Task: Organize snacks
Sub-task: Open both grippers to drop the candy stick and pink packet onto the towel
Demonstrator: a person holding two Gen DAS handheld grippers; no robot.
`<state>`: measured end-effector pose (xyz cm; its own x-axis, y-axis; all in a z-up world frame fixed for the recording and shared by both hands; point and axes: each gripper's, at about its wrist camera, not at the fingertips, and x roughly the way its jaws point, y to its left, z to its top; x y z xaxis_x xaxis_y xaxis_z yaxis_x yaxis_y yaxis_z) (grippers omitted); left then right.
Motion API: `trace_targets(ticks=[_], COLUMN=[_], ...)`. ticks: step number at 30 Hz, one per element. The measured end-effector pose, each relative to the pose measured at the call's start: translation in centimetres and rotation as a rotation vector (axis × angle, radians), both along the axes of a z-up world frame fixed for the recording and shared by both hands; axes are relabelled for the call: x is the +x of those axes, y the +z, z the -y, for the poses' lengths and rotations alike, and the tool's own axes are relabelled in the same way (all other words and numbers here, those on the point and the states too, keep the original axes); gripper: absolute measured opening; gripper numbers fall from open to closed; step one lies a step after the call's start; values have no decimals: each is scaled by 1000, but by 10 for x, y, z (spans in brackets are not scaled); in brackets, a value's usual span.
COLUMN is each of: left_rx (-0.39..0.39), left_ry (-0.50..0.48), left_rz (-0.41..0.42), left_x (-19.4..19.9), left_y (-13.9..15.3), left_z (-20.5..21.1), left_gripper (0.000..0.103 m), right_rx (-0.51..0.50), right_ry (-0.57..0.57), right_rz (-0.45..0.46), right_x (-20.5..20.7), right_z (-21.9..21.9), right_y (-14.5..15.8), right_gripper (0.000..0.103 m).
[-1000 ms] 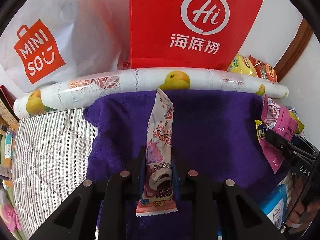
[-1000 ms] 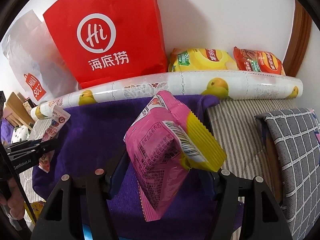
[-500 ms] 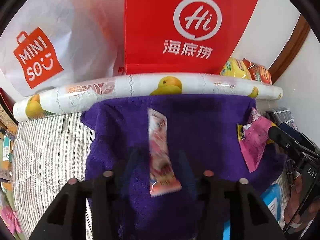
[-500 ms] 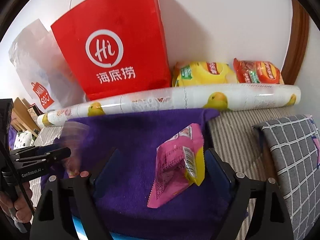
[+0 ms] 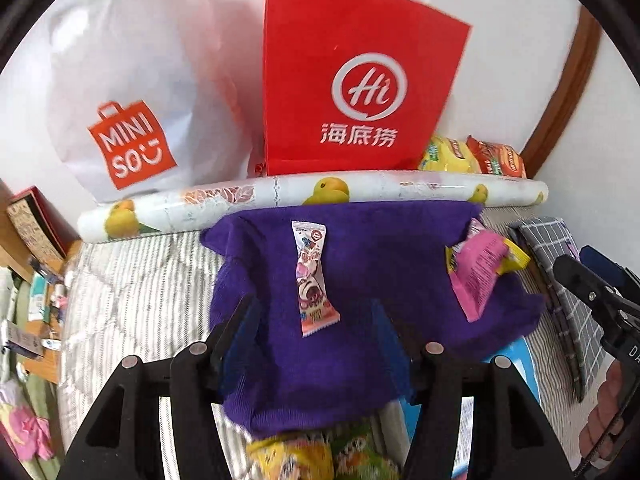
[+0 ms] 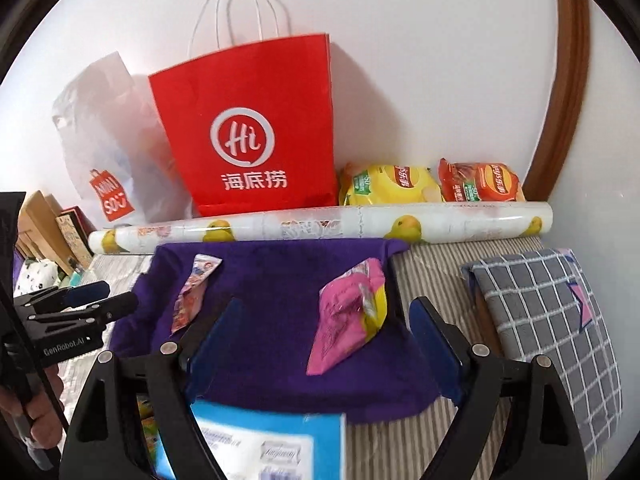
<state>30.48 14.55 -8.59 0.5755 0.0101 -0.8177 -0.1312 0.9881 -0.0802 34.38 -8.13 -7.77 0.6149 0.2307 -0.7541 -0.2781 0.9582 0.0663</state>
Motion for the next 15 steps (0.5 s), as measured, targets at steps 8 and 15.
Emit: trace_targets(ticks=[8,15], left_rx=[16,-8], left_ry=[2,24], left_rz=[59,81], left_x=[-45,-86], left_y=[33,39], left_z=[8,7], left_gripper=[57,57], right_rx=[101,58], right_ry=[19,72], right_rz=[18,66], right_x=[-51,-100], right_z=[9,9], right_y=[19,25], right_gripper=[86,86])
